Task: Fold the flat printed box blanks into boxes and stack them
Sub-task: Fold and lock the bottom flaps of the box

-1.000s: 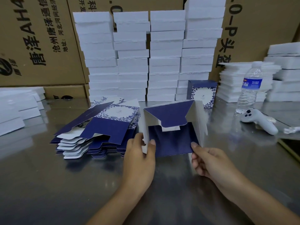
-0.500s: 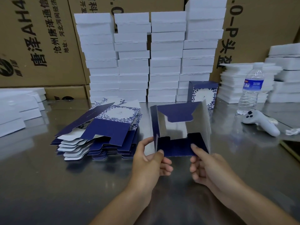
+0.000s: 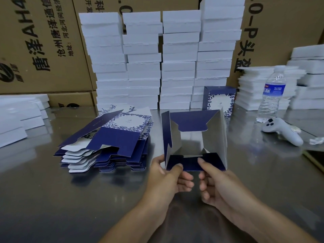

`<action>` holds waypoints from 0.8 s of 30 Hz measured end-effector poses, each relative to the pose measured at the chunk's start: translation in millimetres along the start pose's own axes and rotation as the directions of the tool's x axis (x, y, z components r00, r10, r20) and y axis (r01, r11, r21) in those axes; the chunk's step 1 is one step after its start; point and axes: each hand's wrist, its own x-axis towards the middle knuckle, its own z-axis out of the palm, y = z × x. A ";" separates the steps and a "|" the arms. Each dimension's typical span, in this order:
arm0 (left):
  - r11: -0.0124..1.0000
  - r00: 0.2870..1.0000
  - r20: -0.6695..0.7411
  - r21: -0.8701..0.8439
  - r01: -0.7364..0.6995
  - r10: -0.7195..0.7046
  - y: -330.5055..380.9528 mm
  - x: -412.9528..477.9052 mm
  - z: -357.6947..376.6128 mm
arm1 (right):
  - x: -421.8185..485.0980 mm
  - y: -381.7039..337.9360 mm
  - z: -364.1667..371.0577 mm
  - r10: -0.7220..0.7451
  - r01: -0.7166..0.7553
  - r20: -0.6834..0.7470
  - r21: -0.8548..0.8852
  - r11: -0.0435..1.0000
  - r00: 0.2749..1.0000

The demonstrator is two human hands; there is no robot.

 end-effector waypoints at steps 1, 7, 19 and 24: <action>1.000 1.000 0.010 -0.002 0.011 -0.011 0.0 -0.9 0.7 | -1.0 -0.2 0.0 0.011 -0.011 0.020 -0.012 1.000 1.000; 0.999 0.997 0.060 -0.020 0.045 -0.044 -3.6 -1.5 4.4 | -2.6 -3.5 -4.2 0.003 -0.003 0.045 0.001 1.000 0.999; 1.000 1.000 0.006 -0.027 0.010 -0.010 -1.9 -3.1 4.8 | -4.6 -0.8 -1.4 0.063 -0.063 0.155 -0.005 0.998 0.986; 1.000 1.000 0.021 -0.029 -0.002 0.002 -2.4 -3.2 5.4 | -1.0 -1.1 -1.6 0.062 -0.064 0.173 0.007 0.998 0.983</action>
